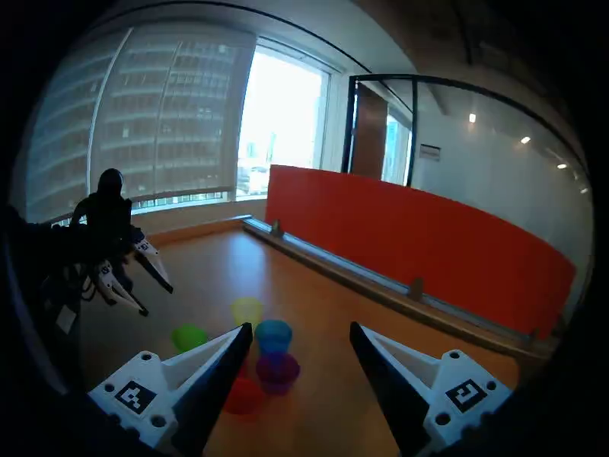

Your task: Pour water

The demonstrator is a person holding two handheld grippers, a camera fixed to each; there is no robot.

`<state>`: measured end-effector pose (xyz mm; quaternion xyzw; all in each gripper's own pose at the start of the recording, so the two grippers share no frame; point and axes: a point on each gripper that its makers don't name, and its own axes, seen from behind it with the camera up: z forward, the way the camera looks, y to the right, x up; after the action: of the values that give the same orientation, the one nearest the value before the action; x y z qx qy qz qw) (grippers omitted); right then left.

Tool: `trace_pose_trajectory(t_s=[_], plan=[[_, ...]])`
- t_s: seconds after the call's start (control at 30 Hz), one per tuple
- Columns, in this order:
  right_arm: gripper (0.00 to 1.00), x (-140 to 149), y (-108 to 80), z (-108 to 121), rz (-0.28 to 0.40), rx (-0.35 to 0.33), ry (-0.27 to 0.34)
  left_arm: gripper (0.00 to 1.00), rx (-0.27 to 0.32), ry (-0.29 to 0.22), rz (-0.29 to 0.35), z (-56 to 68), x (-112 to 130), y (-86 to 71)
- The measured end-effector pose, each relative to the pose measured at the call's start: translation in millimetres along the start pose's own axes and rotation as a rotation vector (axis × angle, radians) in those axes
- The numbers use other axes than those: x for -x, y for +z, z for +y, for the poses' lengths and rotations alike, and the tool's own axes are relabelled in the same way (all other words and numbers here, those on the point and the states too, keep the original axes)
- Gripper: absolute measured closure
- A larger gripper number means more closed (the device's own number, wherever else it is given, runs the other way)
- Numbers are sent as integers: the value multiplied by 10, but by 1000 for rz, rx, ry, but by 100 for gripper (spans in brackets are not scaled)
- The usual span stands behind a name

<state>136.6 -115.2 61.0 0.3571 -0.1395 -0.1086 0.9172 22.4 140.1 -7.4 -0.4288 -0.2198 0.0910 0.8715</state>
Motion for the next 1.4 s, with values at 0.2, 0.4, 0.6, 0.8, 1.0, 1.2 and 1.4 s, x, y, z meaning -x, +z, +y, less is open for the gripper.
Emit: trace_pose_trajectory(t_s=[0.2,0.4,0.6,0.8,1.0,1.2,1.4], plan=[[0,41,100,8,-13,-10,-5,1,22,7,-38,30,136,133],[1,52,181,9,-21,-17,-14,0,40,7,-79,44,279,249],[1,82,261,2,-28,-26,-13,0,58,11,-124,63,414,383],[1,107,342,3,-36,-32,-12,0,66,17,-141,78,475,521],[1,139,406,-3,-44,-36,-19,1,81,5,-153,104,537,653],[1,193,468,-15,-53,-43,-22,1,86,7,-147,107,522,758],[1,235,516,-13,-60,-47,-19,1,89,9,-138,109,523,875]])
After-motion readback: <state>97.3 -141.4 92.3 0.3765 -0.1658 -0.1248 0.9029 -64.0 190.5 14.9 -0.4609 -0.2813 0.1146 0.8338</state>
